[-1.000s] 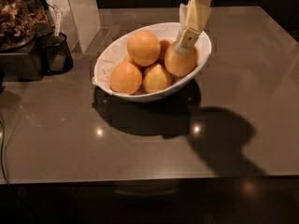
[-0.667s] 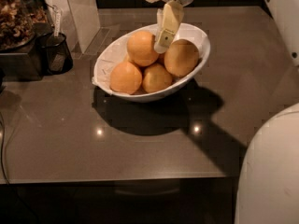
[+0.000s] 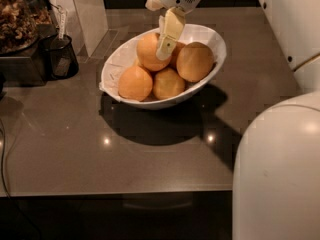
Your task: Pick orange from white bowl
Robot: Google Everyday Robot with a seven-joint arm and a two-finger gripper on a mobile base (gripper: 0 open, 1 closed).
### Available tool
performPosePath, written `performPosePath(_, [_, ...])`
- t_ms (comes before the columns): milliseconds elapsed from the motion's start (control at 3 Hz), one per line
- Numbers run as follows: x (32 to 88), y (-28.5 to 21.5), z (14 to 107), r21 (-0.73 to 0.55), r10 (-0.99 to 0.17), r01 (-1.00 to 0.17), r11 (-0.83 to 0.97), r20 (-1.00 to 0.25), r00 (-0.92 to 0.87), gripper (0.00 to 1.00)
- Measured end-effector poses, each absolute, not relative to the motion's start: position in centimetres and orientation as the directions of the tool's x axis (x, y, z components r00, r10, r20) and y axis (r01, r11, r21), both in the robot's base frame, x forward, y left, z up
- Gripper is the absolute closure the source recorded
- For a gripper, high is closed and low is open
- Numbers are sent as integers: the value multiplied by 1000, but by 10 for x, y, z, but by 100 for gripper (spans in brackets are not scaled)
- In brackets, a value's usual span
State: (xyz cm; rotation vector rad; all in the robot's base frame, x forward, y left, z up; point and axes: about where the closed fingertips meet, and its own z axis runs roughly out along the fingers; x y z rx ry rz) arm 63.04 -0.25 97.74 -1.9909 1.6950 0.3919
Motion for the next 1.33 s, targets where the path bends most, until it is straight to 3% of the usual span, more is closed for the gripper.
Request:
performPosePath(667, [640,15,944,-79,-812,-988,-132,-563,153,0])
performPosePath(1333, [652,25,944,-111,-800,-988,-110,-580,155,42])
